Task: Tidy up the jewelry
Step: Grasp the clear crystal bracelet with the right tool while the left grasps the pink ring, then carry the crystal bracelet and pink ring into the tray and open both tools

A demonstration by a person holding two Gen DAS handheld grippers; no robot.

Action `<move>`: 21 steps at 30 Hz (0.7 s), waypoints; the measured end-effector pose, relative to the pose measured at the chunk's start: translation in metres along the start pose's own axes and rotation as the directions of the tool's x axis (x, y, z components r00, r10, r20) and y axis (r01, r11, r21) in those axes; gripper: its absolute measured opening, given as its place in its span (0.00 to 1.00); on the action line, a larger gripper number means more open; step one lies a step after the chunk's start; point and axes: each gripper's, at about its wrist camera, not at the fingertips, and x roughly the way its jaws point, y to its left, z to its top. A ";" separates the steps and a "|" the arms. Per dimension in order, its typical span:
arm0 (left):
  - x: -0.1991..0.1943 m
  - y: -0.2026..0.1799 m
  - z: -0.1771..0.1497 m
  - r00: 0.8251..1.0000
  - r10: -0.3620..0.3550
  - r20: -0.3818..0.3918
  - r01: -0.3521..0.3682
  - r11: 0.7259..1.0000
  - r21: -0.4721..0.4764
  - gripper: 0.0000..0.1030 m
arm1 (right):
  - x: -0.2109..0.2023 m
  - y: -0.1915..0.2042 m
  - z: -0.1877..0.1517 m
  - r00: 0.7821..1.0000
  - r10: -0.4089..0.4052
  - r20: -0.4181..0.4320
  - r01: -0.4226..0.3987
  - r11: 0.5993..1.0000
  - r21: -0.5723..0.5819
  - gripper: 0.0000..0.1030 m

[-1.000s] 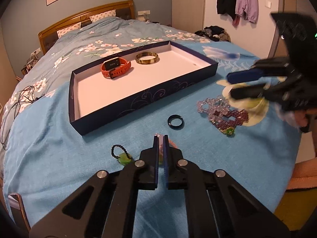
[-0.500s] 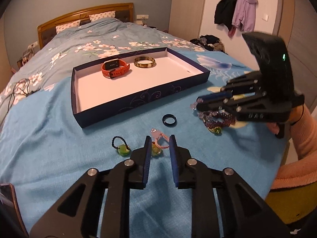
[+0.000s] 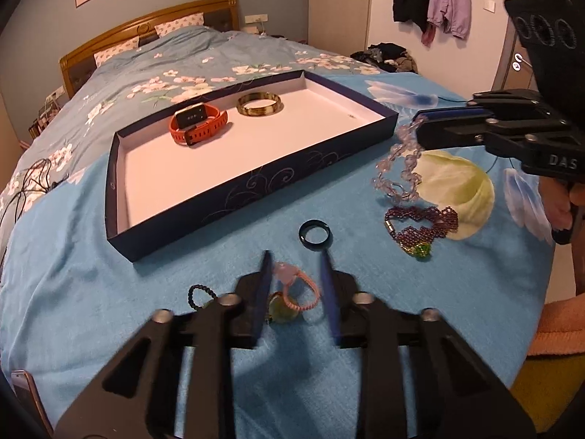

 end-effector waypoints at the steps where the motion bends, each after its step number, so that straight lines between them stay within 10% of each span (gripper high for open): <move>1: 0.001 0.002 0.000 1.000 -0.005 -0.002 0.005 1.000 -0.009 0.14 | -0.001 0.000 0.000 1.000 0.001 0.004 -0.001 1.000 0.001 0.07; 21: -0.044 0.049 0.013 0.980 -0.079 0.183 0.122 0.963 -0.239 0.13 | -0.011 -0.008 0.016 0.997 0.004 0.083 -0.009 0.998 0.065 0.07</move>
